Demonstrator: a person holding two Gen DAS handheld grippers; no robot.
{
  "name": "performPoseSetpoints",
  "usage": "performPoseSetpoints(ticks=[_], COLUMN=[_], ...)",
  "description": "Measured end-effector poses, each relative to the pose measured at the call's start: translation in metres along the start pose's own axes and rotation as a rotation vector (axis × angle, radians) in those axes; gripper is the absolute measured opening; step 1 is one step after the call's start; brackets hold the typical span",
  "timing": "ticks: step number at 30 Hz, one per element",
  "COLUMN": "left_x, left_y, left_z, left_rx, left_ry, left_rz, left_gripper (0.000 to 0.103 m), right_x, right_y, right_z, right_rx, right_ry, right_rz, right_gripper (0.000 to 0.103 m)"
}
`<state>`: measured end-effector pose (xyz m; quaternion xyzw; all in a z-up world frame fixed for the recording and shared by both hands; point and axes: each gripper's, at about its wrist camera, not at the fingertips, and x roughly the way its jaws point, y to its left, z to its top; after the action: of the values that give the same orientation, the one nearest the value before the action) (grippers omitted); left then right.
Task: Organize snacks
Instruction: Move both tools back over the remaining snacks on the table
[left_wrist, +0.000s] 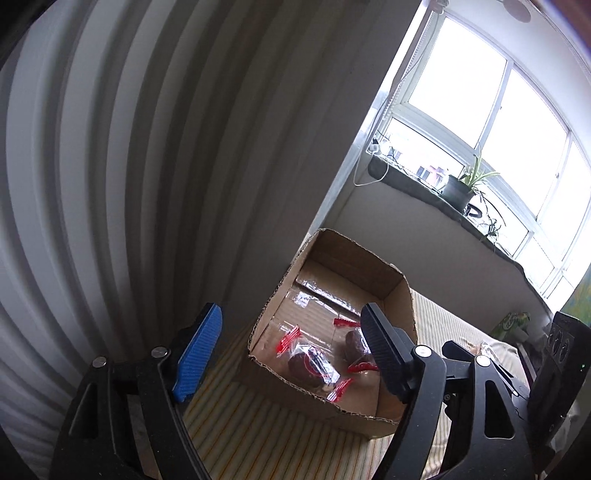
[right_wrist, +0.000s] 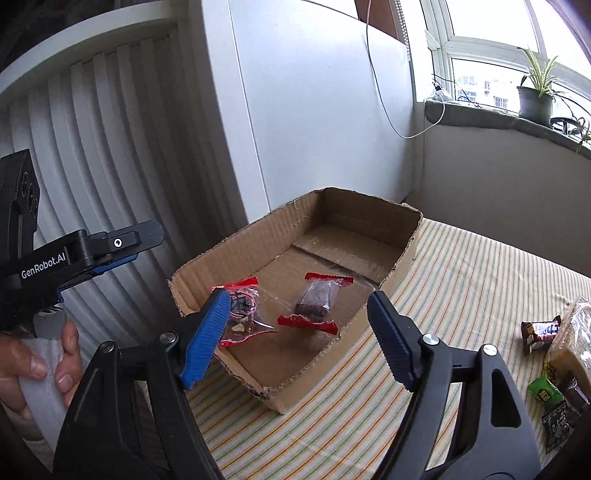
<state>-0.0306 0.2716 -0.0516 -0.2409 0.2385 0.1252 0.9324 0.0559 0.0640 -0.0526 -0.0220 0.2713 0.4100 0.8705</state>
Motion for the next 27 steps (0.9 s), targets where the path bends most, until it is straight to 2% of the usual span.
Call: performPoseSetpoints(ticks=[6, 8, 11, 22, 27], left_x=[-0.009, -0.012, -0.010, 0.005, 0.002], left_y=[-0.032, -0.047, -0.077, -0.218, -0.261], left_z=[-0.007, -0.011, -0.022, -0.078, -0.094], left_rx=[0.062, 0.090, 0.139, 0.370, 0.453], left_ry=[0.008, 0.014, 0.037, 0.157, 0.180], left_rz=[0.003, -0.010, -0.039, -0.244, -0.310], left_gripper=[0.080, 0.080, 0.080, 0.080, 0.080], right_x=[-0.037, -0.053, -0.083, -0.201, -0.225], right_y=[-0.007, -0.018, -0.041, -0.167, -0.192], right_z=[-0.017, -0.027, -0.044, -0.120, -0.135], right_rx=[-0.008, -0.002, 0.016, 0.214, 0.243], right_ry=[-0.041, -0.046, -0.065, -0.081, -0.092], right_rz=[-0.070, -0.102, -0.167, -0.467, -0.500], right_gripper=[0.081, 0.086, 0.087, 0.088, 0.088])
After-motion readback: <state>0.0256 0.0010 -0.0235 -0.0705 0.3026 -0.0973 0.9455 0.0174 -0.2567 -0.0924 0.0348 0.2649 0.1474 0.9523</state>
